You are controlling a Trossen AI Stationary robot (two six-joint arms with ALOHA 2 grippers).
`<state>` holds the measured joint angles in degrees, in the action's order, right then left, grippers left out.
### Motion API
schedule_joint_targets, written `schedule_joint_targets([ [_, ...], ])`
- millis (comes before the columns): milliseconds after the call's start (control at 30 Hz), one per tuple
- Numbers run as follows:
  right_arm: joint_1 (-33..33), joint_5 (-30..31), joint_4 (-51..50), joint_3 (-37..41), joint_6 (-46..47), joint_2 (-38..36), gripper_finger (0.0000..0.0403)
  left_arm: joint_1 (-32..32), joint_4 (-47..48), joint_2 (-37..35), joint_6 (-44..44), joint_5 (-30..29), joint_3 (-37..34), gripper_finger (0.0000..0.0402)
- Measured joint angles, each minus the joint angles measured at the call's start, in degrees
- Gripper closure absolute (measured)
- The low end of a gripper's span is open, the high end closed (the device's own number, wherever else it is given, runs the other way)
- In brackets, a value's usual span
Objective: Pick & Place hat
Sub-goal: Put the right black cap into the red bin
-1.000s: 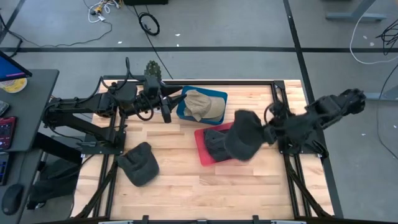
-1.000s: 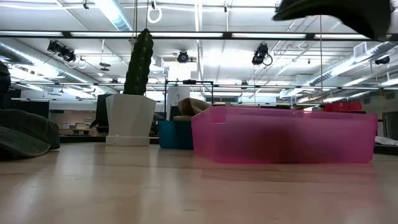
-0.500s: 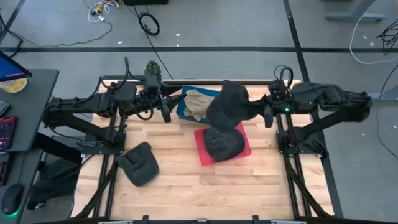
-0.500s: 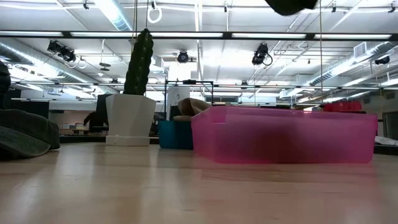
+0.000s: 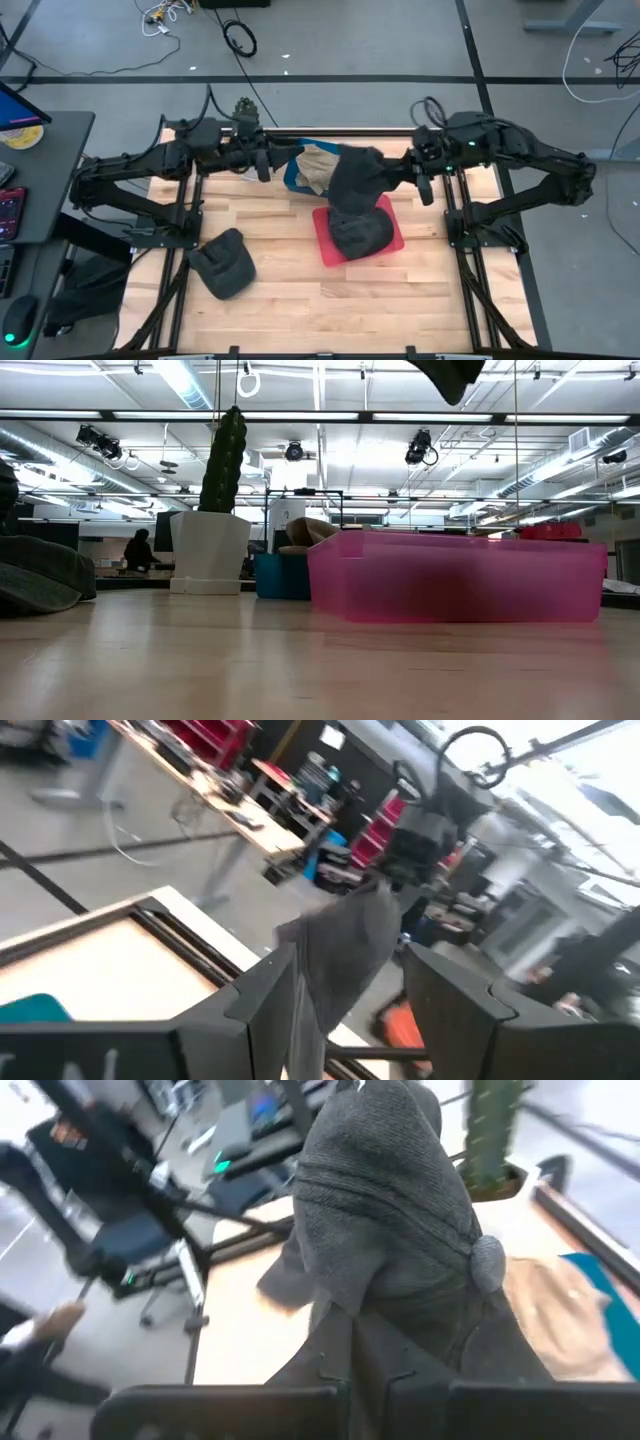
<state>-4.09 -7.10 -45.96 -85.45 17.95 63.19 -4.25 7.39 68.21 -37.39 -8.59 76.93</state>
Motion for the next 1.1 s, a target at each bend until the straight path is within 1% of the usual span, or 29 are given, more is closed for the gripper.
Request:
schedule_joint_targets([
  [233, -3.46, -12.17, -0.09, 0.0, -7.49, 5.67, 0.0403, -5.73, -0.22, 2.48, -5.8, 15.39, 0.0, 0.021],
  [333, -4.31, -16.47, -0.47, 0.0, -10.83, 8.18, 0.0403, -7.82, -0.29, 3.62, -6.9, 22.87, 0.0, 0.0195],
  [400, -4.83, -19.57, -0.68, 0.0, -12.62, 9.81, 0.0403, -8.81, -0.39, 4.56, -7.23, 26.39, 0.0, 0.0177],
  [500, -5.27, -22.37, -0.91, 0.0, -14.94, 12.06, 0.0403, -9.7, -0.27, 5.72, -7.25, 29.72, 0.0, 0.014],
  [667, -6.52, -23.12, -0.85, 0.0, -17.67, 14.95, 0.0403, -9.85, -0.32, 7.41, -8.21, 36.72, 0.0, 0.0075],
  [767, -7.47, -23.67, -0.57, 0.0, -18.42, 15.77, 0.0403, -9.71, -0.35, 8.25, -9.45, 37.72, 0.02, 0.0046],
  [833, -7.9, -23.92, 0.16, 0.0, -18.46, 15.93, 0.0403, -9.36, -0.29, 8.86, -11.0, 37.68, 0.02, 0.0035],
  [967, -8.91, -24.05, 0.76, 0.0, -18.46, 15.94, 0.0403, -8.91, -0.15, 10.78, -13.03, 37.67, 0.02, 0.0029],
  [1100, -9.67, -25.3, 0.81, 0.0, -18.46, 15.94, 0.0403, -7.79, -0.4, 12.92, -11.76, 37.67, 0.02, 0.0028],
])
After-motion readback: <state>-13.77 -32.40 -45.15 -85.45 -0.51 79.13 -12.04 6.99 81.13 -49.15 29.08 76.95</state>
